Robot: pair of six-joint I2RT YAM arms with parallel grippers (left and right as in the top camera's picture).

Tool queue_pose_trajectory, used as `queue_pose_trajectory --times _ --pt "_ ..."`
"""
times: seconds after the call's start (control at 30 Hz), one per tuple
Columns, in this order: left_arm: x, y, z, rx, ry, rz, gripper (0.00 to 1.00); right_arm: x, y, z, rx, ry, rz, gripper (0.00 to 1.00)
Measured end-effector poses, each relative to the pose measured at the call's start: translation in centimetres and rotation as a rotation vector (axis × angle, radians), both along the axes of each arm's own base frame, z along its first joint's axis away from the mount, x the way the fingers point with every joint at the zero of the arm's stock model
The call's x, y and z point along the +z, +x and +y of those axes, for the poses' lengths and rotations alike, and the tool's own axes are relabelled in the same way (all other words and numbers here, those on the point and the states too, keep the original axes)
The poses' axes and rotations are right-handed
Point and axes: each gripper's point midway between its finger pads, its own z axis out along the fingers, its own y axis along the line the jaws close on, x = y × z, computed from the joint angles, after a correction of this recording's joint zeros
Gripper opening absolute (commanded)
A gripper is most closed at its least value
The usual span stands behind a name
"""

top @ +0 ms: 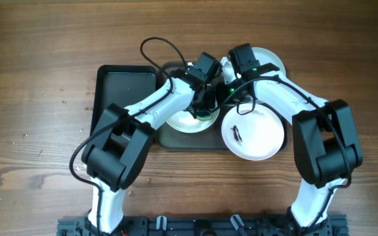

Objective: Clean dirty plates on tray and stack at the side
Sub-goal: 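Scrub the center white plate with the sponge in the left gripper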

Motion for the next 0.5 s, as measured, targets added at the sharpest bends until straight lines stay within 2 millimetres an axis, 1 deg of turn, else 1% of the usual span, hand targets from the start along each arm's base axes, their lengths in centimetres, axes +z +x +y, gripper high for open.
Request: queue_pose_trajectory --times 0.13,0.2,0.3,0.33,0.37,0.47,0.5 --pt "0.0 -0.2 1.4 0.015 0.074 -0.002 0.04 0.0 -0.3 0.7 0.017 0.011 0.003 0.04" --pt "0.2 -0.2 1.9 0.021 0.095 -0.008 0.04 0.0 -0.3 0.8 0.019 0.014 0.003 0.04" --pt "1.1 0.3 3.3 0.047 0.131 -0.031 0.04 0.0 -0.4 0.8 0.019 0.014 0.004 0.05" --pt "1.7 0.6 3.6 0.056 0.131 -0.046 0.04 0.0 -0.4 0.8 0.019 0.014 0.004 0.09" --pt "2.8 1.1 3.9 0.068 0.126 -0.072 0.04 0.0 -0.4 0.8 0.020 0.014 0.004 0.13" --pt "8.5 2.9 4.4 0.108 0.064 -0.195 0.04 0.0 -0.4 0.7 0.023 0.011 0.004 0.23" --pt "10.6 3.2 4.8 0.122 0.041 -0.235 0.04 0.0 -0.4 0.7 0.022 0.010 0.005 0.25"
